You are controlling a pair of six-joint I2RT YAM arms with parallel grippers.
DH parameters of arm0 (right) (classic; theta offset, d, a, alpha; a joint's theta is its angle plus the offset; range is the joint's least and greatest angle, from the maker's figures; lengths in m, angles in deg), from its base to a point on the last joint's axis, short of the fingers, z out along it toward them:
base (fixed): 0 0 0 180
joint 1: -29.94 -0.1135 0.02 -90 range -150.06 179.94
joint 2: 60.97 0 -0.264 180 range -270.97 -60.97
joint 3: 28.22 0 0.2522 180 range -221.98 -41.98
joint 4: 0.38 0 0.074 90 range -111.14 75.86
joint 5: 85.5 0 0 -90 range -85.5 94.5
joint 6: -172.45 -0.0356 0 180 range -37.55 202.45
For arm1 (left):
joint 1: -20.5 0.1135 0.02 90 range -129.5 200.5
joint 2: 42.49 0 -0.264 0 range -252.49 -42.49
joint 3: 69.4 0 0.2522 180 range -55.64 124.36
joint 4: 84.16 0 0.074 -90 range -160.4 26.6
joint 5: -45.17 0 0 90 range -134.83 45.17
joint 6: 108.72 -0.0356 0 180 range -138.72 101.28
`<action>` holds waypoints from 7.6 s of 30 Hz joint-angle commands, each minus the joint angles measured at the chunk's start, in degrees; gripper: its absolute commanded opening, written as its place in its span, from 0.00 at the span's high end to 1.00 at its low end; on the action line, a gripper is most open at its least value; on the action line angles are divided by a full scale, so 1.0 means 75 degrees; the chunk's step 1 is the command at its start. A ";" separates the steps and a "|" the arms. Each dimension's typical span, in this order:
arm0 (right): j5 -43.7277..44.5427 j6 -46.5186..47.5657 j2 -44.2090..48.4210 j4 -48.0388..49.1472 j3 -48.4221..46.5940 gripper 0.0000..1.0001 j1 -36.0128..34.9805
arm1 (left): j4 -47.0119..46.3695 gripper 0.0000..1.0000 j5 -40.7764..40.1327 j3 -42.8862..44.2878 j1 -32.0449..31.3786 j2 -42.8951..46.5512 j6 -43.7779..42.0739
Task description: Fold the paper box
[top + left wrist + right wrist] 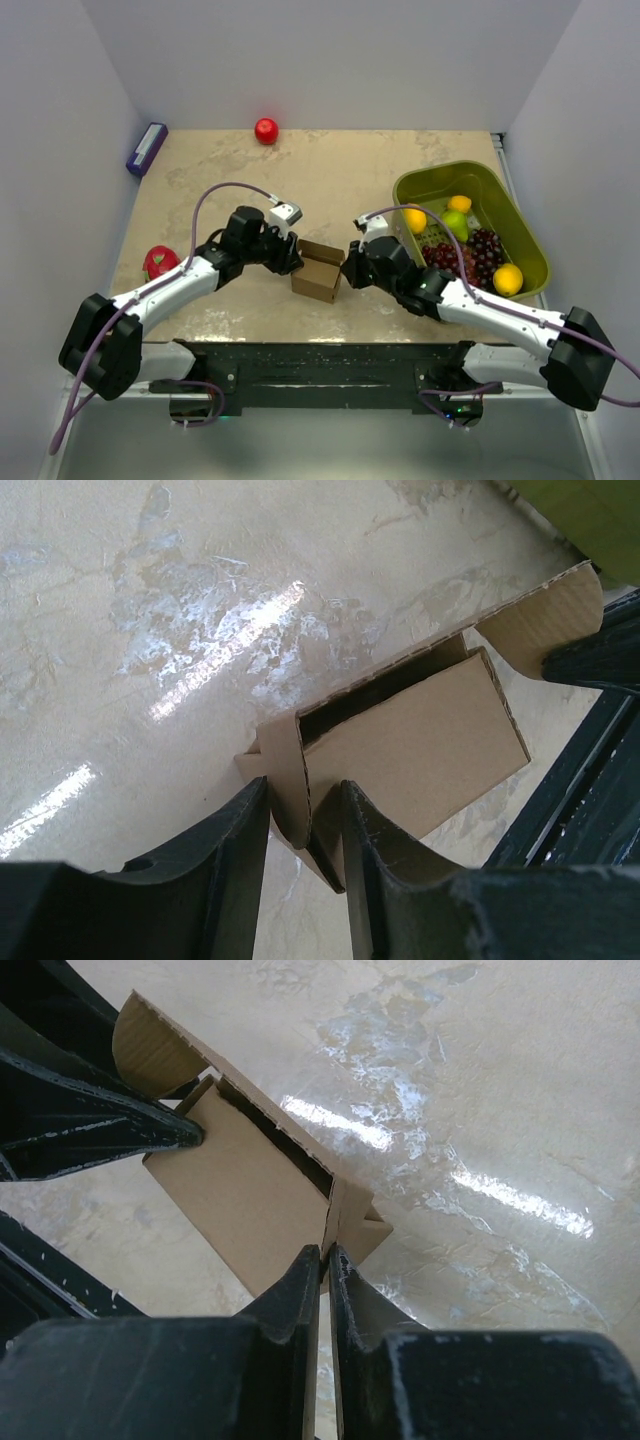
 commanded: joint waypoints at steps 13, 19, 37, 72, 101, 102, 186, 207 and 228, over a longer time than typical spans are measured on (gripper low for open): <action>-0.0292 -0.0488 -0.0542 0.0379 -0.0405 0.94 -0.0234 | -0.0015 0.67 0.0073 0.0203 -0.0281 -0.0059 0.0063; -0.0210 -0.0500 -0.0648 0.0355 -0.0346 0.97 -0.0375 | 0.0008 0.67 0.0049 0.0203 -0.0304 -0.0047 0.0052; 0.0364 -0.0629 -0.0672 -0.0160 -0.0076 1.00 -0.0645 | 0.0067 0.61 -0.0289 0.0250 -0.0305 0.0175 0.0017; 0.0763 -0.0488 -0.0847 -0.0489 -0.0311 1.00 -0.0691 | 0.1075 0.58 -0.1240 0.0062 -0.0480 0.1840 0.1411; 0.1546 -0.0617 -0.0356 -0.0313 0.0017 1.00 -0.0926 | -0.0447 0.79 -0.1603 -0.0160 -0.0949 0.1289 0.1974; 0.1629 -0.0652 -0.0274 -0.0209 0.0087 1.00 -0.0926 | -0.0588 0.79 -0.1499 -0.0148 -0.0961 0.1196 0.1962; 0.2591 -0.1145 0.0254 -0.0090 0.0791 1.00 -0.1184 | 0.1204 0.60 -0.3900 0.1352 -0.1992 0.0445 0.1973; 0.2579 -0.1121 0.0172 -0.0020 0.0814 1.00 -0.1195 | 0.1052 1.00 -0.3384 0.0930 -0.2203 0.0222 0.2278; 0.2614 -0.1109 0.0278 -0.0067 0.0849 1.00 -0.1195 | 0.1040 1.00 -0.4344 -0.0347 -0.3092 0.0246 0.2606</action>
